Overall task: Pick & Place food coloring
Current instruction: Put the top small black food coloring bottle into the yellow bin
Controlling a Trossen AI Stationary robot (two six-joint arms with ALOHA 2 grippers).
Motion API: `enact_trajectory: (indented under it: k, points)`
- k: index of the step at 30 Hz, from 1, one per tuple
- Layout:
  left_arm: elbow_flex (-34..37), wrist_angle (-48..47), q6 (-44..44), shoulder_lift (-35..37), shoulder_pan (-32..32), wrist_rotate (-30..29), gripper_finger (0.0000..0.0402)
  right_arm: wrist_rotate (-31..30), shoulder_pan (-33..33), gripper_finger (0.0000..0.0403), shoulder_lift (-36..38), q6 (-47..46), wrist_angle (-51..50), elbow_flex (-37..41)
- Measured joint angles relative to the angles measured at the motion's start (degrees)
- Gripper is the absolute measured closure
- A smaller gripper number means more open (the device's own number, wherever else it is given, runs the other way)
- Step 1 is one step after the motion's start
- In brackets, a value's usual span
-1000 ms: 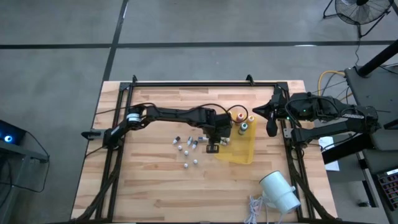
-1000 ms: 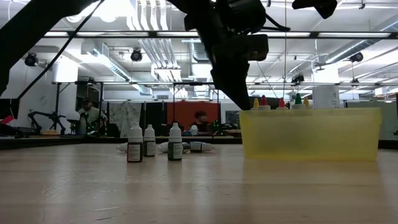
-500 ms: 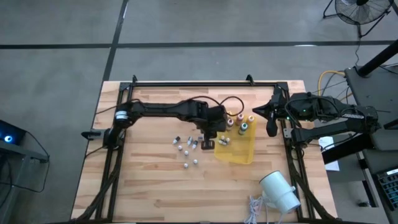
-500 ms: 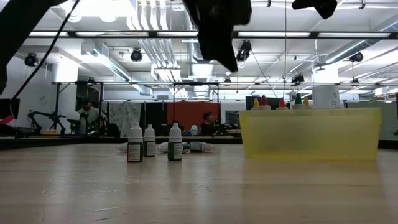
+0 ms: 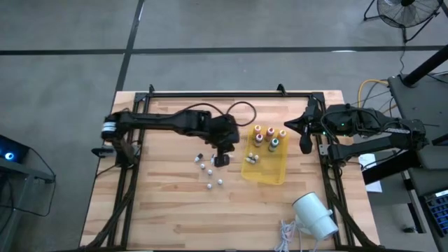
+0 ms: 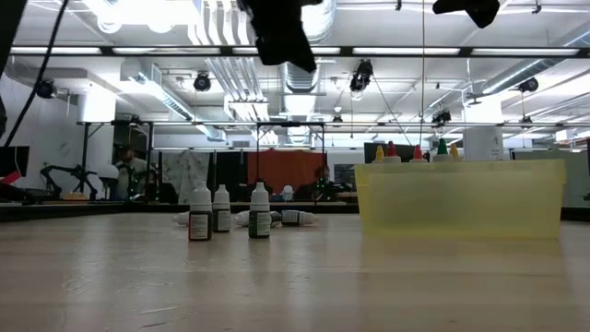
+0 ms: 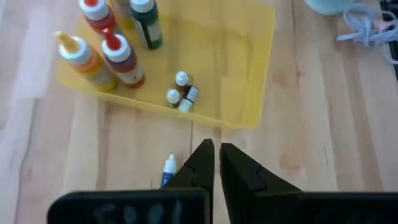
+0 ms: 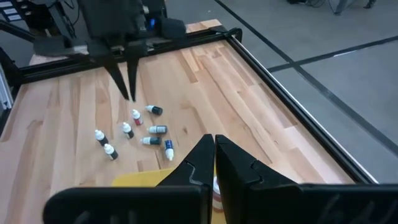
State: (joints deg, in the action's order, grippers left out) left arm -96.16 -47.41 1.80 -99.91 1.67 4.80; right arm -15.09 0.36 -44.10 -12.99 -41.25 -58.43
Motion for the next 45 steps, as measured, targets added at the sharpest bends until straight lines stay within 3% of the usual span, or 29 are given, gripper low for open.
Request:
enact_trajectory:
  k: [8,14,23,28,33,38,45]
  points:
    - [17.55,13.73,4.97,12.57,-0.02,0.11,0.0401,-0.03,-0.02,0.0394,-0.46,-0.11,0.34,0.00]
    - [26.29,15.34,5.83,19.45,-0.69,0.64,0.0401,-0.03,-0.02,0.0394,-1.87,-0.09,0.97,0.00]
    - [30.88,9.69,4.31,23.14,-2.13,6.41,0.0401,0.00,0.00,0.0394,-4.99,-0.12,1.97,0.00]
    - [31.03,3.02,1.60,22.32,-2.13,6.68,0.0401,0.00,0.00,0.0394,-6.94,-0.31,3.31,0.00]
    - [33.11,3.88,1.12,21.00,-1.51,6.53,0.0398,0.08,0.00,0.0394,-8.49,-0.41,3.90,0.00]
    - [34.84,3.95,1.44,19.99,-1.25,6.53,0.0354,0.54,0.00,0.0394,-9.21,-0.57,3.87,0.00]
    - [36.51,4.10,1.55,18.69,-1.22,5.79,0.0247,0.52,0.00,0.0394,-9.31,-0.43,3.87,0.00]
